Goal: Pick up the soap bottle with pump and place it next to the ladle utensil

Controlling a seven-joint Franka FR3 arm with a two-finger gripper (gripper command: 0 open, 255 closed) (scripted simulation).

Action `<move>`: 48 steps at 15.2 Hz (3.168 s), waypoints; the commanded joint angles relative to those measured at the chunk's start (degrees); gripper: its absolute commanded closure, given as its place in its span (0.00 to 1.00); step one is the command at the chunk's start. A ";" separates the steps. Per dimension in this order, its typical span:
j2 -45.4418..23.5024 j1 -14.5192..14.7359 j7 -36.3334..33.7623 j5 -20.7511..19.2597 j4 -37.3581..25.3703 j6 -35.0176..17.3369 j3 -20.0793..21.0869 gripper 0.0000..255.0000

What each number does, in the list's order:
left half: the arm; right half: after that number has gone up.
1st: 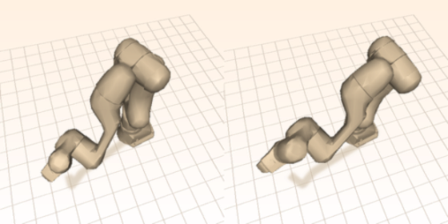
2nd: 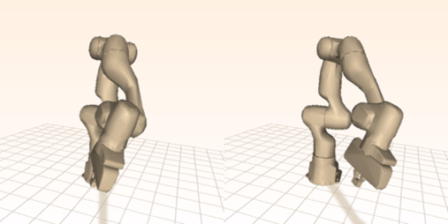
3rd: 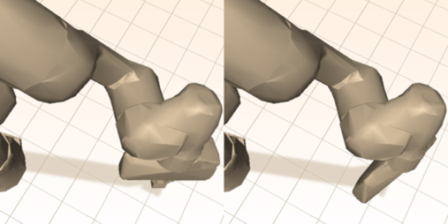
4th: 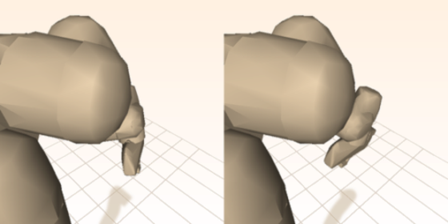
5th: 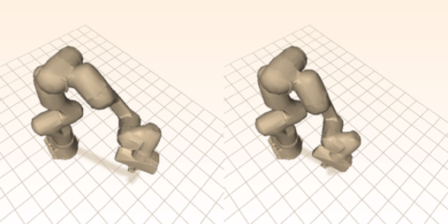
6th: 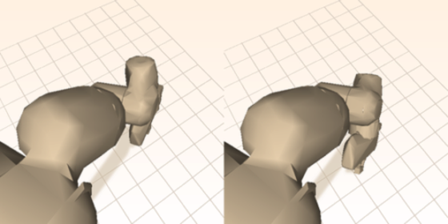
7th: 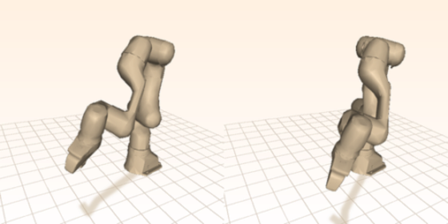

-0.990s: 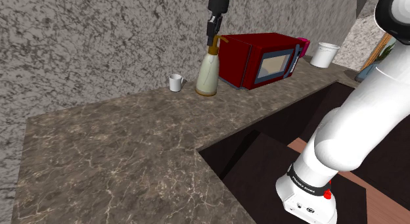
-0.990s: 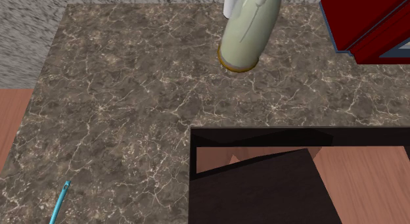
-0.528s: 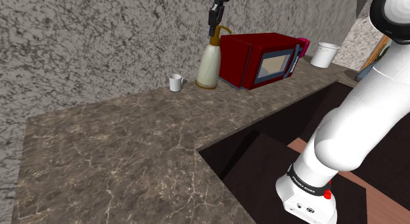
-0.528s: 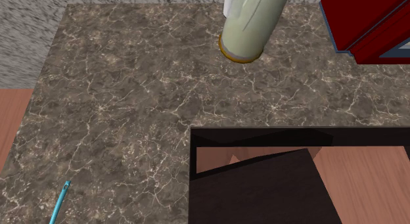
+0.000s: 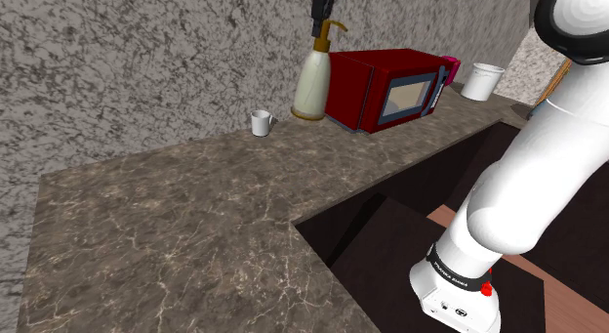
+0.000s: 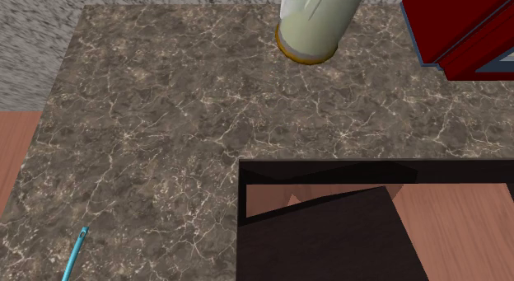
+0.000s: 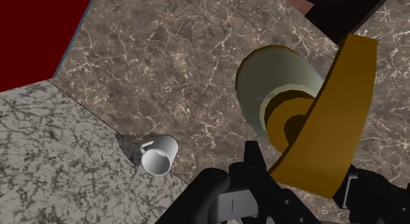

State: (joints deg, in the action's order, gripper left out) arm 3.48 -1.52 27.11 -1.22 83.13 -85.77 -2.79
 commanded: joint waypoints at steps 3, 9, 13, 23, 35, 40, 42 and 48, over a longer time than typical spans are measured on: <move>-1.98 -0.03 0.14 0.10 -5.71 3.72 -0.04 1.00; -5.74 -0.12 0.37 0.29 -15.64 9.88 -0.13 1.00; 0.67 2.43 -4.59 -0.41 -7.81 8.58 2.45 1.00; 11.21 7.63 -17.56 0.21 3.28 8.41 10.19 1.00; 15.40 13.02 -34.51 2.97 5.73 10.32 21.55 1.00; 14.29 14.99 -42.29 3.72 3.69 11.28 27.19 1.00; 13.31 15.71 -45.57 3.78 2.36 11.68 29.69 1.00; 8.01 18.19 -56.40 2.22 -3.66 13.14 38.13 1.00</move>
State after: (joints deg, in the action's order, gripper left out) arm 12.98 16.22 -27.01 1.59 81.33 -73.21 33.59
